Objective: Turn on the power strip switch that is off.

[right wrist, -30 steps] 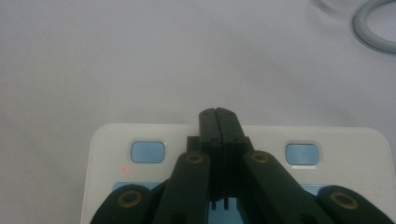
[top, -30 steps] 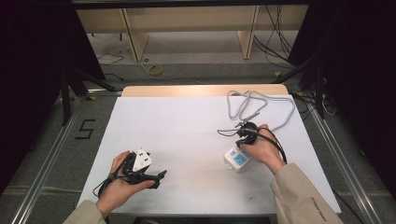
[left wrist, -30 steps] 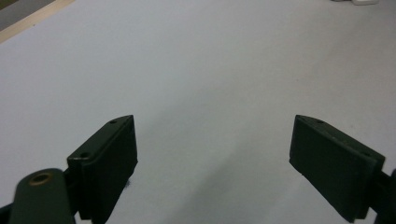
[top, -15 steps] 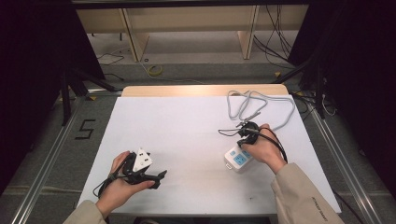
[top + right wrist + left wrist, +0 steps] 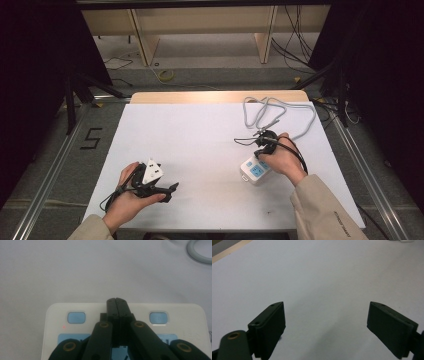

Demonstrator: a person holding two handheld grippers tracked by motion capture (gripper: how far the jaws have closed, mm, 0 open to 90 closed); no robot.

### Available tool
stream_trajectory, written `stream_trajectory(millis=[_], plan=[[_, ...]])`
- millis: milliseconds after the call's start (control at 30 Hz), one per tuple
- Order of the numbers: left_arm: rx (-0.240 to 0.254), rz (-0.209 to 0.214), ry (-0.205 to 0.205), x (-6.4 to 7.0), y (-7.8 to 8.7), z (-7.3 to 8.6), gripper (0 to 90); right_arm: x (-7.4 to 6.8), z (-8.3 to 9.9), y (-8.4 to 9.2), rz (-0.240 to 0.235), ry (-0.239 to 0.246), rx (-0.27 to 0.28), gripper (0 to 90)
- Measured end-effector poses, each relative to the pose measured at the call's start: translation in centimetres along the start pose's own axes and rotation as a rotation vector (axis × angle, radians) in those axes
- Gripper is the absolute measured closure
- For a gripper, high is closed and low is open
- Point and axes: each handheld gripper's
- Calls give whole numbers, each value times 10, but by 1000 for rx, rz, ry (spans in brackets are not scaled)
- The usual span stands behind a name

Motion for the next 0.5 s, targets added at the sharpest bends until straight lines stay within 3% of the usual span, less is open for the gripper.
stream_trajectory(millis=[500], plan=[[-4, 1, -5, 0, 0, 0, 146, -1, 0, 0, 3, -4, -4, 900]])
Point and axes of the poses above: each handheld gripper's, and its own axes: y roughly backward along the jaws, z roughly out of its underside, x roughly to its right, and after that the axes turned 1 degree about y, right-handed
